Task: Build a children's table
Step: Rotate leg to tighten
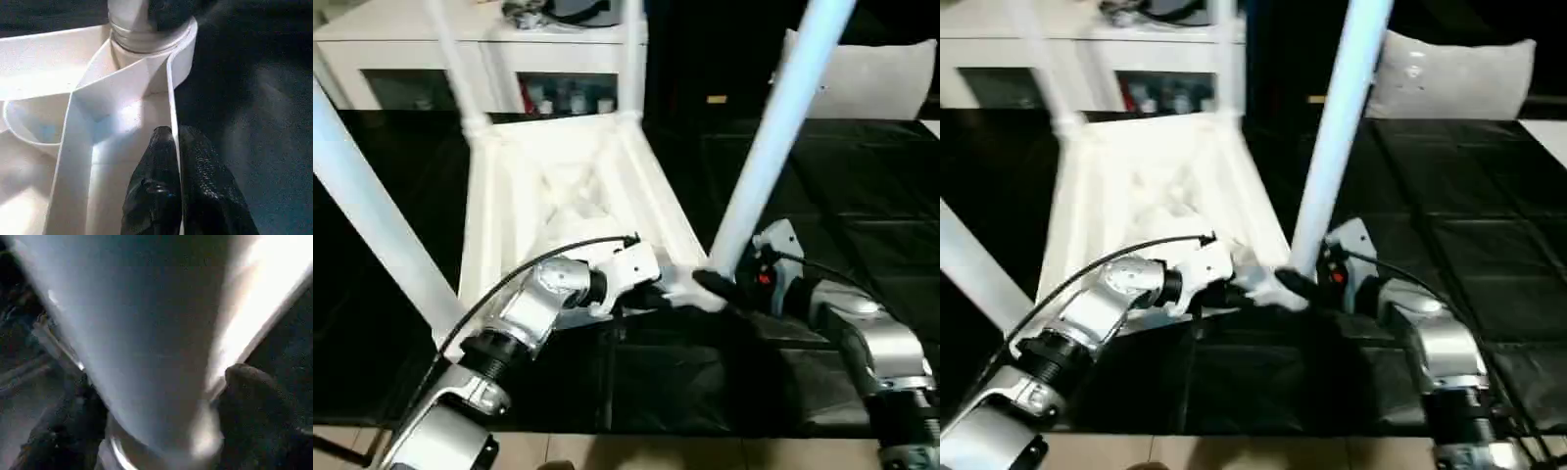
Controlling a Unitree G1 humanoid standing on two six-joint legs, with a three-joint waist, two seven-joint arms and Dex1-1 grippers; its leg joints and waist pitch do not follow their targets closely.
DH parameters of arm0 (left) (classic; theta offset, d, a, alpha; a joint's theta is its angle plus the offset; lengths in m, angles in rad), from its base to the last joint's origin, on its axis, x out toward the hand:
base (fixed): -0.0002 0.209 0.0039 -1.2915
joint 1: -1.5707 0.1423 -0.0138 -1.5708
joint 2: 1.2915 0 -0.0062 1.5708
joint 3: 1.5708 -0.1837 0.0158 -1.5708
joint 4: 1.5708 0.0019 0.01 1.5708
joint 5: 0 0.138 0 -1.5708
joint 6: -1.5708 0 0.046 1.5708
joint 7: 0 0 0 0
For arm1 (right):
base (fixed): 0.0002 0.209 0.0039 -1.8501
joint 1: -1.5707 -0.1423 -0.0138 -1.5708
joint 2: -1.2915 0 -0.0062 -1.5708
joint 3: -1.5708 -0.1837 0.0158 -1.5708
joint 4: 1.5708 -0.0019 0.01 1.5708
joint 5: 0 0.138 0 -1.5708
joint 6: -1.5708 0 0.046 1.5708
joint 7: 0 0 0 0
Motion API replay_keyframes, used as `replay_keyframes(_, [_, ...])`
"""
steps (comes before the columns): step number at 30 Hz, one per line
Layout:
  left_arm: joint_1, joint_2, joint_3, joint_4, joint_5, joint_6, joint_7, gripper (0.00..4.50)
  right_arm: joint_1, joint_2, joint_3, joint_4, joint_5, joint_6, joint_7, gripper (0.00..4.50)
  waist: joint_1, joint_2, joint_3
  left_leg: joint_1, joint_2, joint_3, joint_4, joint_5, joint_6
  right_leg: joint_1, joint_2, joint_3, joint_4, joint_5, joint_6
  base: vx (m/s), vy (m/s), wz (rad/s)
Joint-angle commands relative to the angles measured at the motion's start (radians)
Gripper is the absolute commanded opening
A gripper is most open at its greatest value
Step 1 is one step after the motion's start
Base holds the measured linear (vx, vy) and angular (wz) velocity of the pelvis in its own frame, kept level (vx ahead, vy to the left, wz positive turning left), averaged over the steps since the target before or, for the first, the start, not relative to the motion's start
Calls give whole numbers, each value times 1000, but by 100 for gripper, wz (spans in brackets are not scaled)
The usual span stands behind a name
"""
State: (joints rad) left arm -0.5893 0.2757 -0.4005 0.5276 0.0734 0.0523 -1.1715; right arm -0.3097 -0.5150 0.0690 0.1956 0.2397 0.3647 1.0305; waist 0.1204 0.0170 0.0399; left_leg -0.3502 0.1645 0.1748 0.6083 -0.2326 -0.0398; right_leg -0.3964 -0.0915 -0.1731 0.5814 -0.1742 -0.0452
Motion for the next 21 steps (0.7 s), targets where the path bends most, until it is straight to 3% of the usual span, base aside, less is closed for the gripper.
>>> replay_keyframes(1, [-3, 16, -39, -32, -11, -44, -108, 0, 3, -22, 10, -24, 19, -34, 88, 359, 0, -13, -62, 0, 88, -30, -67, -52, 104, 64, -102, 87, -68, -233, -100, 0, 0, 0])
replay_keyframes(8, [-8, 66, -52, -46, -40, -76, -230, 0, 4, -69, 58, -18, 44, -53, 247, 303, 22, -14, -67, 0, 91, -27, -61, -10, 120, 63, -104, 89, -54, -164, -135, 0, 0, 0])
replay_keyframes(9, [-7, 80, -62, -46, -37, -94, -249, 0, 2, -71, 64, -16, 51, -52, 265, 297, 25, -19, -68, -2, 89, -28, -61, -9, 120, 66, -105, 88, -53, -175, -128, 0, 0, 0])
replay_keyframes(15, [-2, 97, -72, -43, -40, -116, -272, 0, -1, -77, 81, -12, 71, -47, 310, 243, 25, -17, -65, -1, 91, -29, -64, -28, 100, 64, -103, 87, -61, -230, -106, 0, 0, 0])
replay_keyframes(21, [-1, 95, -64, -34, -51, -115, -277, 0, 3, -76, 79, -21, 103, -26, 348, 210, 27, -17, -67, -2, 89, -28, -63, -19, 93, 66, -104, 88, -58, -211, -110, 0, 0, 0])
